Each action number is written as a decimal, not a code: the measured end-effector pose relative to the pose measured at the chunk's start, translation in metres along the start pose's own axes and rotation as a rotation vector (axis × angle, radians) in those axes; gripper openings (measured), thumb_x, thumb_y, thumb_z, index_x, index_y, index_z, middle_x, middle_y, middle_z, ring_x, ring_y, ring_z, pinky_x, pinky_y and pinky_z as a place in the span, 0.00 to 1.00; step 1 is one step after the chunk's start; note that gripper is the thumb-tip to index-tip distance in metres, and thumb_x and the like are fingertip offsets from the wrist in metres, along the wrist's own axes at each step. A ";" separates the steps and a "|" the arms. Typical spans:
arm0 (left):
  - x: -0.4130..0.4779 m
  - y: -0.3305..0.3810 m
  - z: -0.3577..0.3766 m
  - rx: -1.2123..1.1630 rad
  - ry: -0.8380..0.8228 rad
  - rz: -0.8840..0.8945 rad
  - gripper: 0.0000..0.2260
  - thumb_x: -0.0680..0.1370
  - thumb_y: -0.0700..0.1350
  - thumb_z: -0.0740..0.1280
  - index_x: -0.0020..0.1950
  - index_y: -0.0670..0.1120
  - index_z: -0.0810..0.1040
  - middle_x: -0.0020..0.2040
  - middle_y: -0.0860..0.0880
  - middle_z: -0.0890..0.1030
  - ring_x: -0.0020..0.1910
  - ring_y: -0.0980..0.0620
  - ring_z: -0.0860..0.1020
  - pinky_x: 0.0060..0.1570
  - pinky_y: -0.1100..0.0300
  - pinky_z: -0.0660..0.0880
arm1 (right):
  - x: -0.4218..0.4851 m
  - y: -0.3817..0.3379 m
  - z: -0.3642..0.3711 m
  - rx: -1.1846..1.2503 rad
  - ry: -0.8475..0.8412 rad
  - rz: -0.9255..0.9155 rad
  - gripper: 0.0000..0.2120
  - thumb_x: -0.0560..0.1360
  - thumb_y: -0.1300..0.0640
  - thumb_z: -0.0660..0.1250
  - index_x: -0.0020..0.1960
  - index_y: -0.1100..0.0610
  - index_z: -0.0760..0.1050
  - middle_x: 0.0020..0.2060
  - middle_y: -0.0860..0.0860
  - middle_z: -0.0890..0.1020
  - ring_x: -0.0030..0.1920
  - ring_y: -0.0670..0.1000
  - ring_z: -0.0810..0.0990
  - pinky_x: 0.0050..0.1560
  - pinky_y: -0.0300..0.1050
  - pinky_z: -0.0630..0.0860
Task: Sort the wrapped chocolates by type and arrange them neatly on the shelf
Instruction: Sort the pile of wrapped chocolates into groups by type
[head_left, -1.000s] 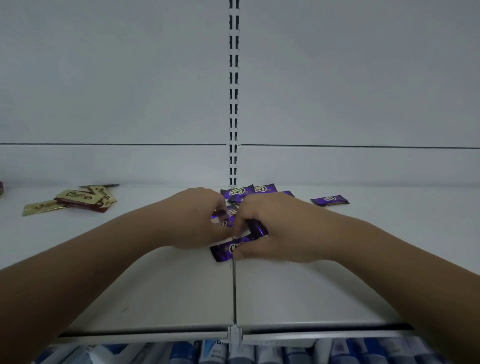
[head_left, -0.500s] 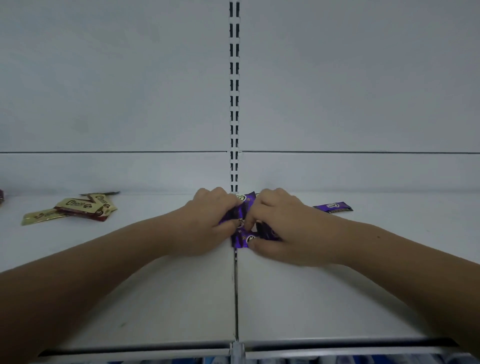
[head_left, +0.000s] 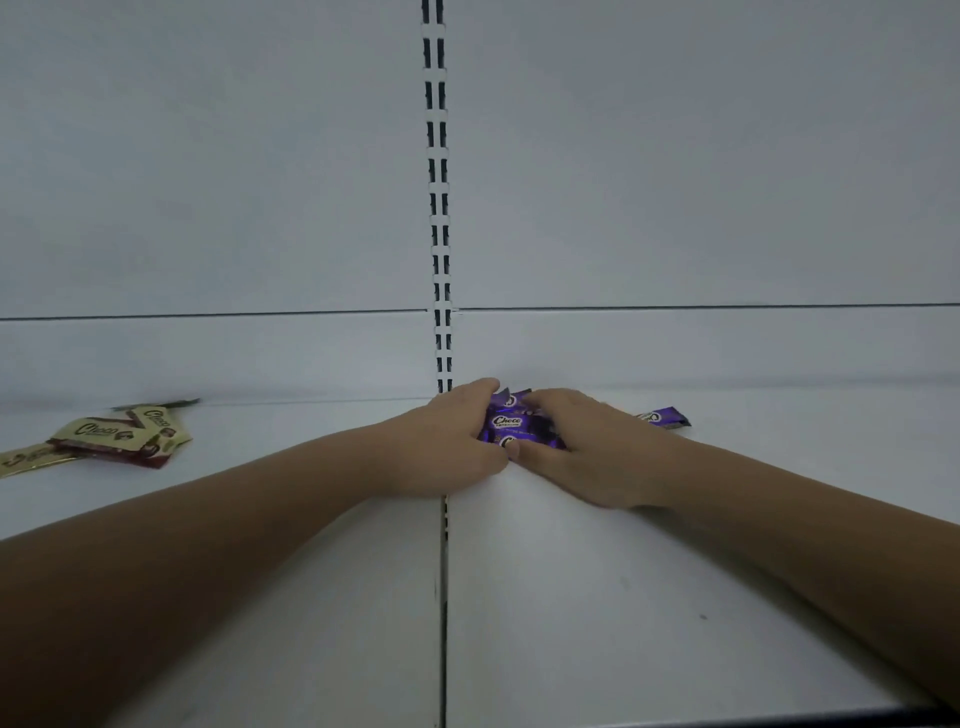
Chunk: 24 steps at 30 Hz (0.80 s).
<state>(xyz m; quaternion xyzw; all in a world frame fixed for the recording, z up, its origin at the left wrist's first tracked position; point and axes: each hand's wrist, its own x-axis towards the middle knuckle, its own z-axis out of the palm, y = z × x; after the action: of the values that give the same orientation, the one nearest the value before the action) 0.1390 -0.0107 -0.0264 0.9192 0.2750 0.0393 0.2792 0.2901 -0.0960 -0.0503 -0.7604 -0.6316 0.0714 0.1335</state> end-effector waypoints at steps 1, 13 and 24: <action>0.005 0.001 0.002 0.005 0.009 0.009 0.18 0.76 0.47 0.62 0.65 0.48 0.63 0.67 0.45 0.70 0.63 0.47 0.71 0.63 0.50 0.69 | 0.001 0.000 -0.001 0.044 0.000 -0.015 0.24 0.76 0.37 0.58 0.66 0.49 0.66 0.55 0.46 0.73 0.53 0.49 0.72 0.49 0.42 0.69; -0.011 -0.008 -0.004 0.052 0.007 -0.050 0.29 0.76 0.46 0.63 0.74 0.49 0.54 0.61 0.51 0.71 0.42 0.60 0.73 0.38 0.68 0.69 | -0.027 0.021 -0.022 -0.003 -0.066 0.154 0.31 0.75 0.37 0.60 0.68 0.58 0.63 0.66 0.54 0.70 0.66 0.55 0.68 0.65 0.49 0.67; 0.010 0.003 0.014 0.023 0.024 0.042 0.28 0.67 0.51 0.56 0.67 0.45 0.63 0.60 0.46 0.70 0.62 0.48 0.69 0.62 0.50 0.68 | 0.002 0.003 -0.008 0.123 -0.032 -0.102 0.19 0.77 0.47 0.60 0.65 0.55 0.65 0.58 0.47 0.68 0.55 0.46 0.70 0.55 0.41 0.67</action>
<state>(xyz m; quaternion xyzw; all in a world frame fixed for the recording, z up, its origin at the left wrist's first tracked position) 0.1517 -0.0142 -0.0373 0.9274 0.2596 0.0529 0.2642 0.2952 -0.0953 -0.0429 -0.7164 -0.6659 0.1153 0.1731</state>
